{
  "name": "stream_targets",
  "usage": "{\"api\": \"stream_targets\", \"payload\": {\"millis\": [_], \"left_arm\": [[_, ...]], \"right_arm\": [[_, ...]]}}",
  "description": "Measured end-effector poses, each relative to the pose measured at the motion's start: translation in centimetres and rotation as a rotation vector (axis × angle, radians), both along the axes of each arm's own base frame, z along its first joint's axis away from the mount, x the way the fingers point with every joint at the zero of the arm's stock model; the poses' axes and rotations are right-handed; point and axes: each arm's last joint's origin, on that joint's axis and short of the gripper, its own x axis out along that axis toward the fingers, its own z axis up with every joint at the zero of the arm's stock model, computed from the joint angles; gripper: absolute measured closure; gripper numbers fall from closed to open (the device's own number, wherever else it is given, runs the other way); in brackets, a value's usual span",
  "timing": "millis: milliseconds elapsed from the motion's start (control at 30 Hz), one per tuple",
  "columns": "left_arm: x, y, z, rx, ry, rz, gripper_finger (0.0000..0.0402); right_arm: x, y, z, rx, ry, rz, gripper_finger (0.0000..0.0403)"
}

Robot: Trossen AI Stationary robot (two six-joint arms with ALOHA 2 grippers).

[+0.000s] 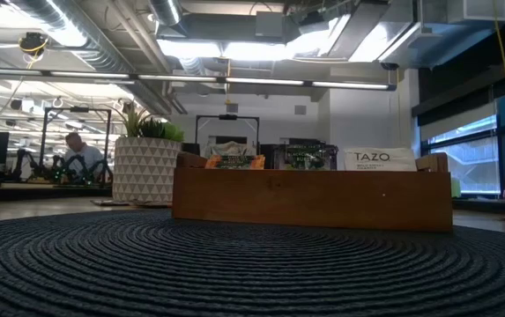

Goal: Pick & Place Tea
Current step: Put the orange tea bag into the left slot of the wooden organizer

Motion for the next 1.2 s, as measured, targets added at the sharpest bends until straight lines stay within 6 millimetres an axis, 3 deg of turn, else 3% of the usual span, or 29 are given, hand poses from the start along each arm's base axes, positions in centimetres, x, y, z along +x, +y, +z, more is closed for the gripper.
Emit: {"api": "stream_targets", "payload": {"millis": [167, 333, 533, 800, 967, 1200], "left_arm": [[-2.4, 0.7, 1.0, -0.062, 0.183, 0.058, 0.0399], [-5.3, 2.5, 1.9, -0.163, 0.39, 0.169, 0.0399], [-7.3, 5.4, 2.1, -0.189, 0.578, 0.286, 0.0399], [-7.0, 11.8, -0.2, -0.308, 1.004, 0.333, 0.0399], [-7.1, 16.2, -0.9, -0.363, 1.176, 0.473, 0.0399], [-5.1, 19.3, -3.5, -0.338, 1.332, 0.404, 0.0399]], "right_arm": [[-0.3, -1.4, -0.1, -0.103, 0.079, -0.13, 0.0361], [-1.0, -3.0, -0.9, -0.232, 0.211, -0.3, 0.0361], [-1.0, -4.3, -2.4, -0.344, 0.338, -0.442, 0.0361], [-0.2, -5.5, -3.6, -0.388, 0.436, -0.517, 0.0361], [0.6, -6.0, -4.0, -0.404, 0.457, -0.556, 0.0361], [1.8, -6.6, -5.0, -0.434, 0.493, -0.611, 0.0361]]}}
